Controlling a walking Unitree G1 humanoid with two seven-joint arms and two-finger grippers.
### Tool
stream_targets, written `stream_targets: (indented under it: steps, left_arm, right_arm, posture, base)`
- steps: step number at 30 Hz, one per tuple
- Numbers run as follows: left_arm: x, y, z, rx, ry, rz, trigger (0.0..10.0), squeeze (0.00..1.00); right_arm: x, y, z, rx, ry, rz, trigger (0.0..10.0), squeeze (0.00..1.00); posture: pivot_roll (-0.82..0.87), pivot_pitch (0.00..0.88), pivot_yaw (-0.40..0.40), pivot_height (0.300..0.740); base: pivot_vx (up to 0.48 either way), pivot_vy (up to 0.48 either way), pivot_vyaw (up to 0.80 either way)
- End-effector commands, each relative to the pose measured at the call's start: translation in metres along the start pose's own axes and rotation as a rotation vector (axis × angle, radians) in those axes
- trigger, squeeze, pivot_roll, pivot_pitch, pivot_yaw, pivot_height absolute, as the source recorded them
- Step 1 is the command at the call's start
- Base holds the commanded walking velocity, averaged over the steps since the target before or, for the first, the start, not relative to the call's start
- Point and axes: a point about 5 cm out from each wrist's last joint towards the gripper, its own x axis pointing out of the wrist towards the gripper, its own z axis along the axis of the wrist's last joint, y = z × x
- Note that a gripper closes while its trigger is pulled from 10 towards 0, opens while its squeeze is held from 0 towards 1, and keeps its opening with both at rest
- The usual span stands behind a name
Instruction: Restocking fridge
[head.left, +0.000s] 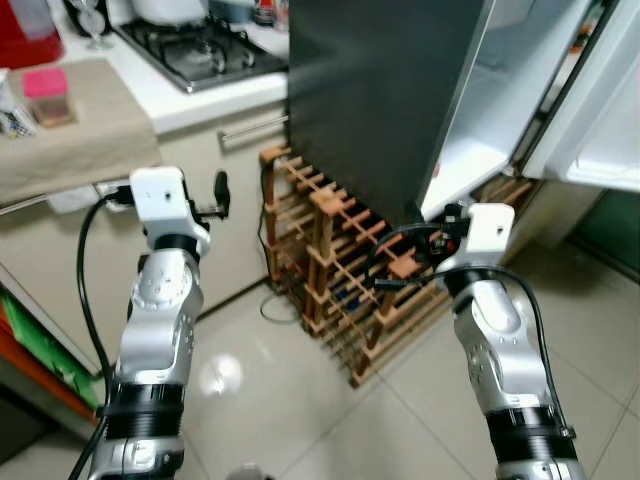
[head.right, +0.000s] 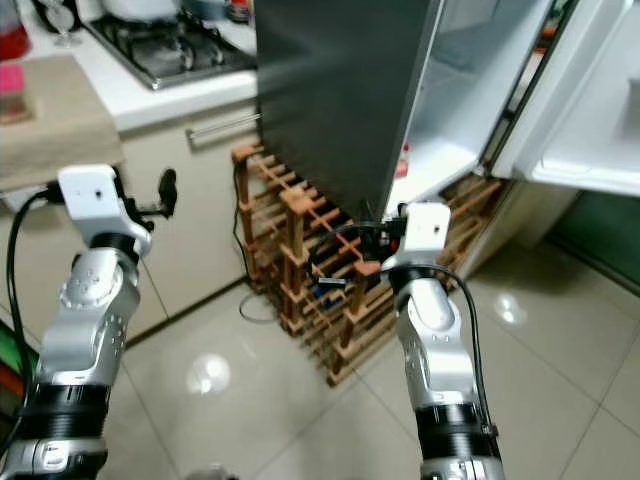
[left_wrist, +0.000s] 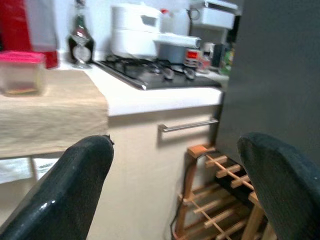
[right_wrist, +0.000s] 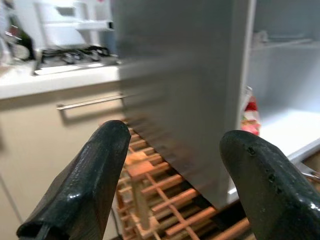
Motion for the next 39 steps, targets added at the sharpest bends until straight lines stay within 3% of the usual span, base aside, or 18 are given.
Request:
stream_targets:
  steps: [1,9,16,20,27,33,39]
  left_arm:
    - [-0.001,-0.006,-0.001,-0.009,0.01,0.003,10.0,0.0]
    - [0.0,-0.006,-0.002,0.004,0.017,0.019,10.0,0.0]
    - [-0.004,0.007,-0.004,0.14,-0.009,0.057,10.0,0.0]
    - [-0.004,0.009,-0.003,0.14,-0.021,0.063,10.0,0.0]
    - [-0.004,-0.001,0.011,0.101,-0.098,-0.001,10.0,0.0]
    - [-0.001,-0.002,0.013,0.101,-0.103,-0.002,10.0,0.0]
    - [0.005,-0.013,0.015,0.101,-0.101,-0.048,10.0,0.0]
  right_arm:
    - [0.0,-0.008,0.004,-0.012,-0.009,-0.018,10.0,0.0]
    - [0.001,-0.005,0.004,-0.013,-0.01,-0.004,10.0,0.0]
    - [0.003,-0.002,0.004,-0.005,-0.017,0.007,10.0,0.0]
    - [0.006,-0.002,0.005,-0.004,-0.02,0.009,10.0,0.0]
    - [0.011,0.005,0.005,-0.015,-0.02,0.047,10.0,0.03]
    - [0.011,0.008,0.003,-0.011,-0.02,0.049,10.0,0.02]
    - [0.011,0.006,0.001,-0.017,-0.019,0.008,10.0,0.0]
  posture:
    - [-0.03,0.0,-0.033,0.74]
    - [-0.03,0.0,-0.033,0.74]
    - [-0.02,0.0,-0.029,0.74]
    - [-0.01,0.0,-0.033,0.74]
    - [0.0,0.0,-0.033,0.74]
    - [0.0,0.0,-0.028,0.74]
    - [-0.01,0.0,-0.017,0.74]
  base:
    - [0.364,-0.307,0.49]
    - [0.231,-0.14,0.49]
    - [0.0,0.0,0.48]
    - [0.0,0.0,0.47]
    - [0.0,0.0,0.46]
    - [0.387,0.0,0.46]
    - [0.48,0.0,0.16]
